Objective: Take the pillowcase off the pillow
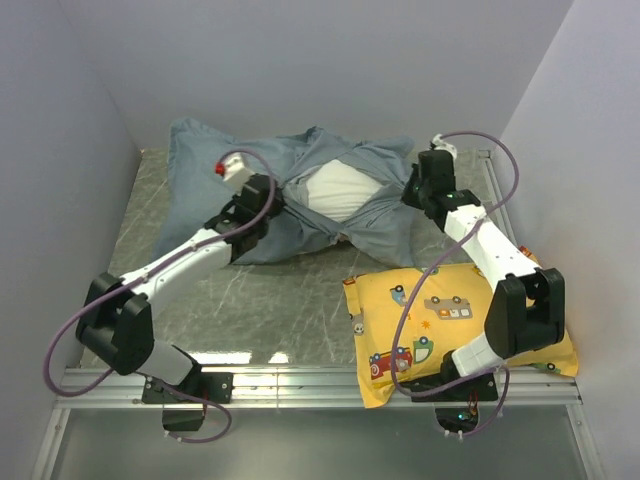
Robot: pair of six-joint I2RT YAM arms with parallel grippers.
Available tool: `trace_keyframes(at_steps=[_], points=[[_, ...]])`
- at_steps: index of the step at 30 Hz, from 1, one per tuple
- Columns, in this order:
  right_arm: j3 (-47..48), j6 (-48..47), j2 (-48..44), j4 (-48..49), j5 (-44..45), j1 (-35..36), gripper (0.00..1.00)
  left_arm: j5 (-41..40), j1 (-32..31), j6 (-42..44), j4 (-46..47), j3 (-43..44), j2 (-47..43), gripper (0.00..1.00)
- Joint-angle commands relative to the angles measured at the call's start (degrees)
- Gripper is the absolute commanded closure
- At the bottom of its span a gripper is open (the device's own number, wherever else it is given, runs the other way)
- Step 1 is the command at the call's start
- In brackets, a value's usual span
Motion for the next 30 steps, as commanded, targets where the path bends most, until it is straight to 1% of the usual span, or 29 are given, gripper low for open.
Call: trace_keyframes(at_steps=[1, 2, 4, 7, 8, 9, 10, 12, 13, 15, 16, 19, 22, 24, 27, 28, 30], points=[[-2.1, 0.81, 0.0, -0.57, 4.01, -5.82, 1.0, -0.35, 8.6, -2.78, -1.35, -5.29, -6.82, 1.0], [-1.58, 0.9, 1.14, -0.83, 2.52, -5.65, 1.0, 0.7, 9.83, -2.95, -0.99, -6.26, -7.44, 0.99], [-0.26, 1.08, 2.37, -0.05, -0.03, -3.64, 1.0, 1.24, 9.93, -2.87, -0.2, -7.76, -7.89, 1.0], [2.81, 0.47, 3.52, -0.92, -1.01, -0.39, 1.0, 6.76, 9.67, -2.78, 2.08, -8.9, -5.79, 1.0], [3.52, 0.29, 3.44, -1.27, -1.01, 1.28, 0.98, 8.43, 8.97, -2.86, 3.4, -9.16, -5.08, 0.99], [5.0, 0.29, 3.17, -2.4, -1.1, 1.9, 0.91, 8.97, 8.53, -2.87, 3.76, -9.25, -4.38, 0.99], [5.45, 0.2, 2.65, -2.94, -1.1, 2.43, 0.74, 9.15, 8.0, -2.69, 4.02, -9.17, -3.16, 1.0], [5.46, 0.12, -0.24, -3.38, -0.32, 4.01, 0.57, 8.63, 6.16, -2.25, 4.2, -8.47, -1.66, 1.0], [5.37, -0.06, -2.43, -3.73, 0.73, 4.71, 0.45, 8.71, 5.8, -2.08, 4.2, -8.2, -1.21, 1.0], [4.5, -0.24, -4.47, -4.69, 2.32, 7.08, 0.37, 8.8, 5.01, -1.81, 4.2, -7.15, -0.16, 1.0], [3.97, -0.32, -6.04, -4.87, 2.85, 7.96, 0.31, 8.89, 4.92, -1.81, 4.38, -7.06, 0.11, 0.99], [1.07, -0.15, -7.2, -4.26, 5.22, 12.53, 0.23, 8.8, 4.4, -1.55, 4.73, -6.44, 0.63, 1.0], [-0.52, 0.38, -4.75, -3.99, 4.61, 14.21, 0.22, 8.62, 4.31, -1.55, 4.21, -5.65, 0.99, 0.99], [-1.74, 0.47, -2.11, -3.65, 4.35, 14.39, 0.25, 7.14, 4.4, -0.67, 3.24, -3.9, 1.42, 0.99], [-4.47, -0.23, -0.44, -2.42, 6.44, 14.04, 0.39, 5.9, 5.71, 0.3, 0.69, -1.26, 1.43, 1.0], [-5.0, -0.06, -0.08, -2.5, 7.41, 13.6, 0.54, 6.42, 6.58, 0.47, 0.34, -0.91, 1.34, 0.99], [-6.58, 0.64, 0.62, -1.98, 6.64, 9.75, 0.72, 8.18, 9.92, 0.04, -0.89, -0.11, 0.82, 1.0]])
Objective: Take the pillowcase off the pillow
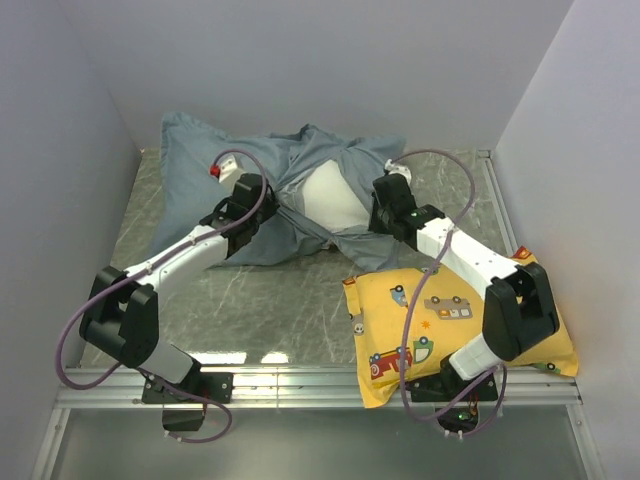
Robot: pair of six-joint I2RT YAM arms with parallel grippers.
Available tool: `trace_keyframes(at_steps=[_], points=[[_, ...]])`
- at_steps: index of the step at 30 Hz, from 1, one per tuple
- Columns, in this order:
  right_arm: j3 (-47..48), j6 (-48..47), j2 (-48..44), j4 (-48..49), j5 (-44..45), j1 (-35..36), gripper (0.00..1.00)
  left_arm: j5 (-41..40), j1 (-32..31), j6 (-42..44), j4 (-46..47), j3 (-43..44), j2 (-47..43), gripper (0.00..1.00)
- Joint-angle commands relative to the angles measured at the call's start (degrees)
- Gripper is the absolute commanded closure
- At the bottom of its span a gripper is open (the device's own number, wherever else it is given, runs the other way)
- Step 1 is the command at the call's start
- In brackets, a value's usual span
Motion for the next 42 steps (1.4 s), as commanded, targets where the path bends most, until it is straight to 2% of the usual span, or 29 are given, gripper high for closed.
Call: trace_keyframes(at_steps=[1, 2, 5, 8, 13, 15, 20, 24, 27, 30, 37, 42], points=[[-2.6, 0.79, 0.27, 1.35, 1.63, -5.47, 0.86, 0.27, 5.03, 1.11, -1.96, 3.06, -0.67, 0.99], [-4.7, 1.32, -0.16, 2.14, 0.4, -9.58, 0.89, 0.62, 7.65, 0.76, -2.66, 2.97, -1.11, 0.99], [-7.7, 2.99, 0.09, 6.0, -3.29, -14.61, 0.94, 1.59, 13.1, 0.32, -3.2, 1.66, -3.13, 1.0], [-6.22, 4.14, 3.69, 6.8, -7.07, -14.98, 0.97, 5.54, 16.02, 0.84, -0.92, -0.28, -4.28, 0.99], [-6.65, 5.98, 7.74, 14.7, -23.83, -13.84, 1.0, 11.52, 13.93, 5.23, 0.5, 1.12, -1.39, 0.99], [-7.09, 5.9, 7.74, 17.08, -25.53, -12.79, 1.0, 11.0, 11.55, 7.95, -1.78, 3.23, -0.07, 0.98], [-8.32, 5.54, 5.64, 19.11, -27.47, -12.43, 1.0, 6.96, 8.47, 10.68, -4.16, 4.29, -1.55, 0.8], [-8.85, 5.19, 4.06, 19.37, -27.56, -12.43, 1.0, 5.2, 8.38, 11.56, -6.36, 4.81, -4.01, 0.58], [-9.47, 5.37, 3.35, 19.98, -27.82, -12.08, 1.0, 5.37, 8.3, 12.44, -6.8, 4.9, -5.94, 0.47], [-8.77, 5.02, 2.65, 19.28, -27.3, -11.73, 1.0, 6.07, 8.03, 14.11, -7.07, 5.52, -8.05, 0.4], [-8.59, 5.01, 2.12, 19.02, -27.3, -11.47, 1.0, 7.83, 5.58, 18.77, -7.24, 8.59, -11.66, 0.32], [-8.59, 5.19, 2.12, 19.11, -27.3, -11.2, 1.0, 7.22, 0.4, 22.81, -8.21, 13.16, -11.05, 0.29]])
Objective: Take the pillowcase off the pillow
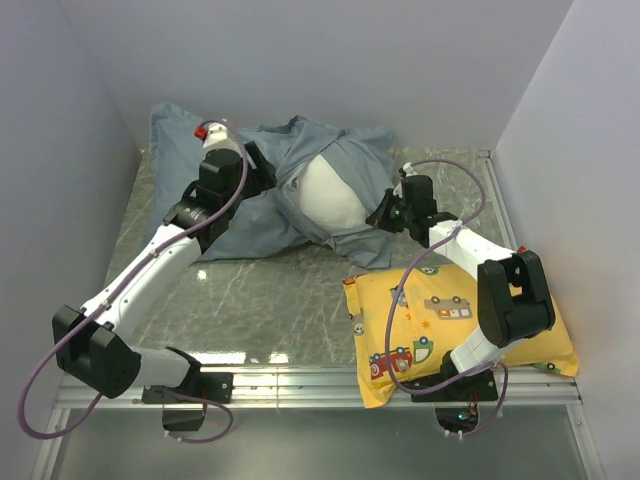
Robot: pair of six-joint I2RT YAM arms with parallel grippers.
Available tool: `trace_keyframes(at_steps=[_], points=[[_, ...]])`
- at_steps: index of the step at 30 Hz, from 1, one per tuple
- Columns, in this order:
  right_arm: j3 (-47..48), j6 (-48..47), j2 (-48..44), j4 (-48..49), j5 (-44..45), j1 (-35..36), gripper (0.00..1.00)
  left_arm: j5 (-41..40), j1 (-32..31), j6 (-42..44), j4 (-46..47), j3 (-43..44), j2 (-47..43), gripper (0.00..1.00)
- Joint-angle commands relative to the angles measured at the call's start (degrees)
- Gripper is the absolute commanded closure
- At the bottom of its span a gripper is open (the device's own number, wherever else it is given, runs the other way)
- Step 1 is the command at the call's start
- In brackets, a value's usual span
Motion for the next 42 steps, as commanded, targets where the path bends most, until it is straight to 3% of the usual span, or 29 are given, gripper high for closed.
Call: trace_keyframes(at_steps=[1, 10, 14, 15, 19, 23, 25, 26, 28, 29, 38, 42], points=[[-0.04, -0.97, -2.34, 0.18, 0.11, 0.56, 1.0, -1.28, -5.33, 5.63, 0.21, 5.25, -0.54, 0.28], [0.4, -0.71, -2.16, -0.35, 0.64, 0.56, 1.0, -2.78, -17.64, 9.15, -1.11, 14.65, 13.86, 0.24], [0.57, -0.62, -2.25, -0.87, 0.99, 0.56, 1.0, -4.62, -19.76, 9.77, -0.58, 17.82, 24.3, 0.2], [0.75, -0.62, -2.25, -1.05, 1.08, 0.56, 1.0, -5.67, -19.94, 9.77, -1.19, 18.78, 26.25, 0.09], [0.75, -0.8, -2.08, -1.49, 1.61, 0.56, 1.0, -9.8, -20.21, 9.78, -3.13, 23.79, 34.61, 0.02], [0.49, -0.8, -2.08, -1.32, 1.34, 0.47, 1.0, -14.02, -20.29, 9.07, -4.71, 26.87, 41.11, 0.01], [0.4, -0.8, -2.34, -1.4, 1.26, 0.38, 1.0, -15.78, -20.12, 8.54, -6.64, 30.37, 43.23, 0.12], [0.57, -0.8, -2.43, -1.49, 1.34, 0.64, 1.0, -17.27, -20.12, 8.54, -8.82, 31.88, 45.41, 0.39], [0.75, -0.88, -2.78, -1.76, 1.52, 0.56, 1.0, -18.24, -20.12, 9.07, -10.6, 35.82, 47.1, 0.72], [0.75, -0.97, -2.95, -2.02, 1.52, 0.64, 1.0, -18.77, -20.03, 9.33, -11.91, 36.89, 48.15, 0.99], [0.75, -1.94, -2.87, -4.39, 4.85, 0.56, 1.0, -17.46, -15.29, 9.42, -14.55, 46.47, 45.0, 1.0], [0.93, -2.11, -0.85, -5.62, 7.75, 0.47, 1.0, -9.23, -8.8, 6.36, -14.3, 47.54, 40.7, 1.0]])
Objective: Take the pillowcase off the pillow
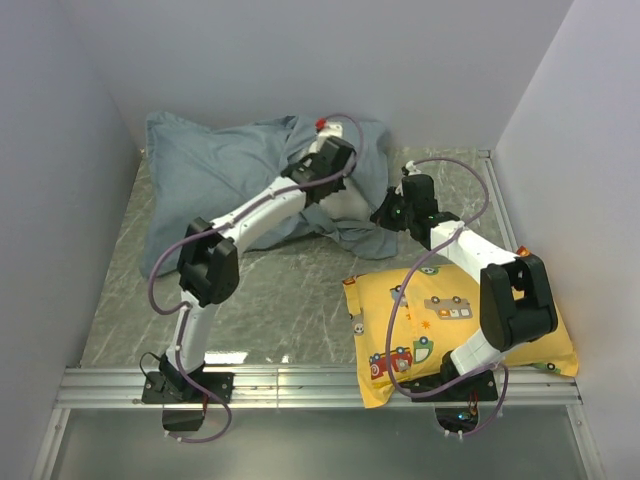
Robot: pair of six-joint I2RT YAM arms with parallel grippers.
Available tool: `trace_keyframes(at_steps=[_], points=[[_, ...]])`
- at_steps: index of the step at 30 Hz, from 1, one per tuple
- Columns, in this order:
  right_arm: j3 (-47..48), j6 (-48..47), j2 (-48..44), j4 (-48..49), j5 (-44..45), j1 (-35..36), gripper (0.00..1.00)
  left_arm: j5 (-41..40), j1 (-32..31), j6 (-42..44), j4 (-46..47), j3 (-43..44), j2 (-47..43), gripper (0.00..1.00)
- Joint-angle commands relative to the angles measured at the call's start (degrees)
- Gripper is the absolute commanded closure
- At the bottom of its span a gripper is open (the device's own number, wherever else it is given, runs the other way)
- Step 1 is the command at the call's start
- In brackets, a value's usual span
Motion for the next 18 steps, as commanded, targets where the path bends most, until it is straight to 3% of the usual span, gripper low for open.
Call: trace_keyframes(at_steps=[1, 7, 12, 15, 18], points=[[0.97, -1.29, 1.16, -4.51, 4.59, 0.27, 1.0, 3.54, 8.39, -2.29, 1.4, 3.38, -7.04, 1.0], [2.37, -0.5, 4.77, -4.69, 7.06, -0.52, 1.0, 17.24, 14.99, -5.54, 1.49, 0.49, -14.87, 1.0], [6.58, -0.14, 7.93, -4.07, 5.57, -1.22, 0.97, 30.07, 16.23, -4.84, 2.18, -5.99, -21.28, 1.0], [10.27, -0.49, 9.43, -3.19, 2.49, -1.22, 0.91, 36.94, 15.96, -5.71, 6.48, -16.19, -26.55, 1.0], [13.87, -2.42, 10.4, -3.54, -0.66, -1.22, 0.75, 39.59, 15.09, -5.81, 10.44, -26.54, -32.09, 1.0]])
